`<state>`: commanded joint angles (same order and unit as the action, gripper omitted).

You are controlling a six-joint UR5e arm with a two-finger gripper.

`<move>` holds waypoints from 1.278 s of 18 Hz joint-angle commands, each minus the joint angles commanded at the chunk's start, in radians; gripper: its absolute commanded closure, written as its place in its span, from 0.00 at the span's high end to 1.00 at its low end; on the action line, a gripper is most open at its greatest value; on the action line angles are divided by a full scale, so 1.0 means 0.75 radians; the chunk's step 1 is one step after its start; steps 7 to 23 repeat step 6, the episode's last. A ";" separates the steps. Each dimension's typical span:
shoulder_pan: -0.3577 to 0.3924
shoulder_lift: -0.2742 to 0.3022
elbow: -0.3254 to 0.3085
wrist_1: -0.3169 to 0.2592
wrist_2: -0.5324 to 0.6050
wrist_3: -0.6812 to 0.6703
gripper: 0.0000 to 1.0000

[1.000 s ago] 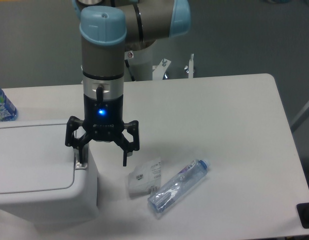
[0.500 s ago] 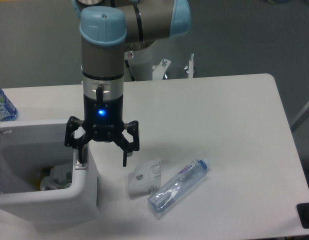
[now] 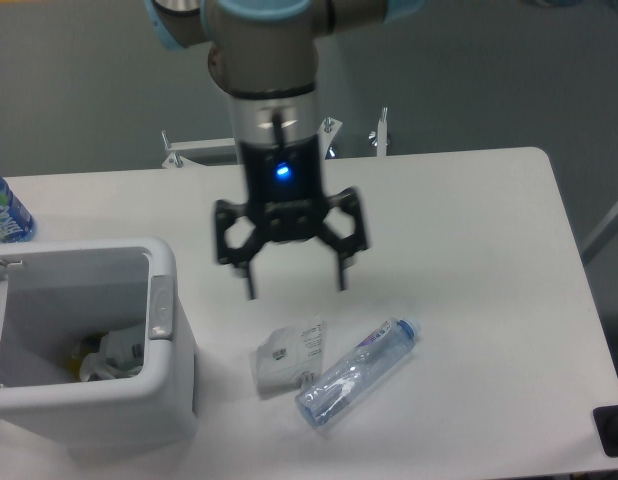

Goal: Open the trash can
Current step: 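Raise the gripper away from the opened trash can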

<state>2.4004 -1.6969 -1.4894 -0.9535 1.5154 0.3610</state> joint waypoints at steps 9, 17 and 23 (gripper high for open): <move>0.242 0.107 -0.065 -0.255 0.004 0.603 1.00; 0.242 0.107 -0.065 -0.255 0.004 0.603 1.00; 0.242 0.107 -0.065 -0.255 0.004 0.603 1.00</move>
